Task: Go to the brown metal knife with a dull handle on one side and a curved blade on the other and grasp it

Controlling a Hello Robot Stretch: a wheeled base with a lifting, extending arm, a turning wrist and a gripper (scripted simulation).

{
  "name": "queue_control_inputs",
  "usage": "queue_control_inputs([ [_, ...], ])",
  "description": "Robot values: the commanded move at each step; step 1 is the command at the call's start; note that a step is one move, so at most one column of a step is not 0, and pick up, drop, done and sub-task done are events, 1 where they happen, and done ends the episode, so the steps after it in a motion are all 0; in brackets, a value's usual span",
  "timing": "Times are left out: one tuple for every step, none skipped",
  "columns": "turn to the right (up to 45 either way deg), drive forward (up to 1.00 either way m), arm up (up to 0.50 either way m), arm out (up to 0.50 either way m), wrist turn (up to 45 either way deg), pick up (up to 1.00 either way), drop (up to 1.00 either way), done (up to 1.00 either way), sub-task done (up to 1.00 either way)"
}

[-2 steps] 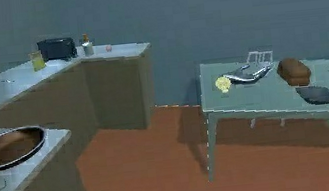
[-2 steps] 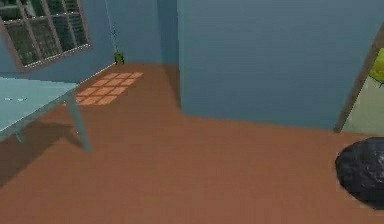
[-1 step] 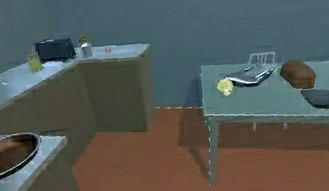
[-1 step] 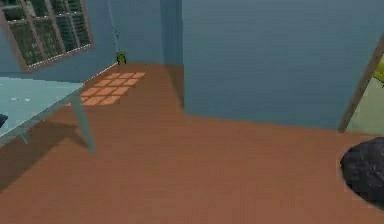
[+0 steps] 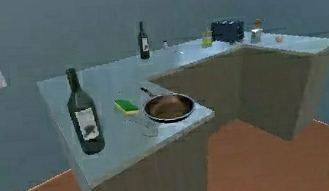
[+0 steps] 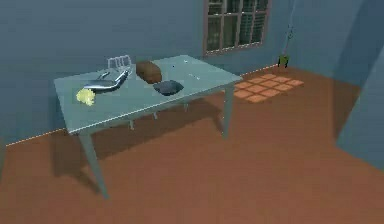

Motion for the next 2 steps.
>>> queue_control_inputs([
  [-45.0,0.00,0.00,0.00,0.0,0.00,0.00,0.00,0.00],
  [-45.0,0.00,0.00,0.00,0.0,0.00,0.00,0.00,0.00],
])
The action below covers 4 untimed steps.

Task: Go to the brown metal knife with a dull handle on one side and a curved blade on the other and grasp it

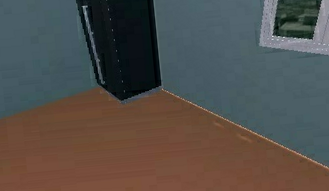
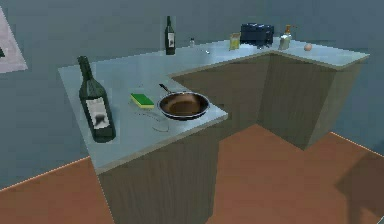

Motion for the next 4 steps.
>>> queue_control_inputs([
  [0.0,0.00,0.50,0.00,0.0,0.00,0.00,0.00,0.00],
  [0.0,0.00,0.38,0.00,0.0,0.00,0.00,0.00,0.00],
  [0.0,0.00,0.00,0.40,0.0,0.00,0.00,0.00,0.00],
  [0.0,0.00,0.00,0.00,45.0,0.00,0.00,0.00,0.00],
])
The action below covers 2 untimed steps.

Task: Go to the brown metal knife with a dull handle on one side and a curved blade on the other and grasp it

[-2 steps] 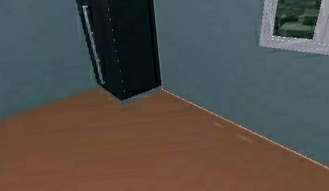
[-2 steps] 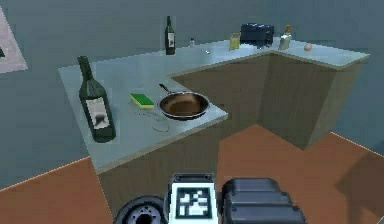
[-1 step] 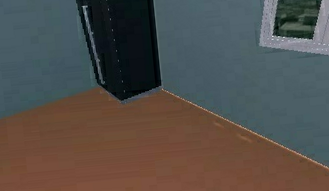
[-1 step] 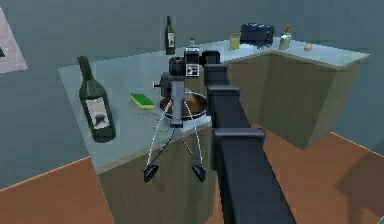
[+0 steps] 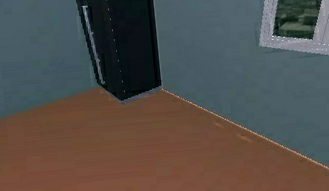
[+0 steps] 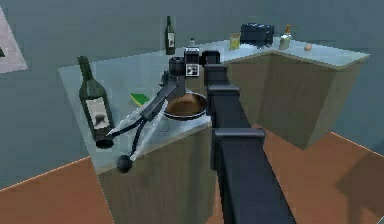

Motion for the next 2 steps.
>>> queue_control_inputs([
  [0.0,0.00,0.00,0.00,45.0,0.00,0.00,0.00,0.00],
  [0.0,0.00,0.00,0.00,45.0,0.00,0.00,0.00,0.00],
])
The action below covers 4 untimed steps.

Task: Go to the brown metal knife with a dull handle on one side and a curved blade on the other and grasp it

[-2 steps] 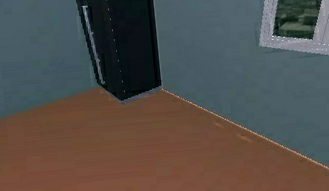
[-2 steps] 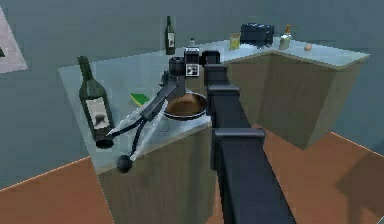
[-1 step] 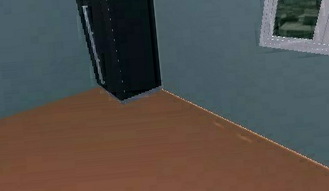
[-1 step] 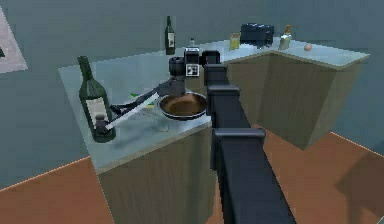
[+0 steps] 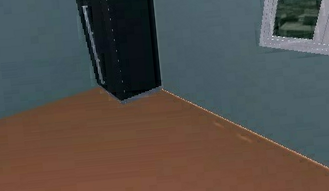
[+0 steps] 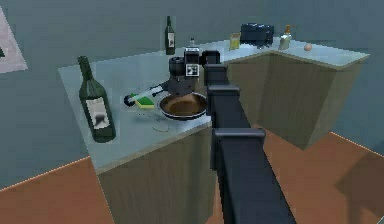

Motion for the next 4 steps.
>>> queue_control_inputs([
  [0.0,0.00,0.00,0.00,24.0,0.00,0.00,0.00,0.00],
  [0.0,0.00,-0.16,0.00,0.0,0.00,0.00,0.00,0.00],
  [0.0,0.00,0.00,0.00,0.0,1.00,0.00,0.00,0.00],
  [0.0,0.00,0.10,0.00,0.0,0.00,0.00,0.00,0.00],
])
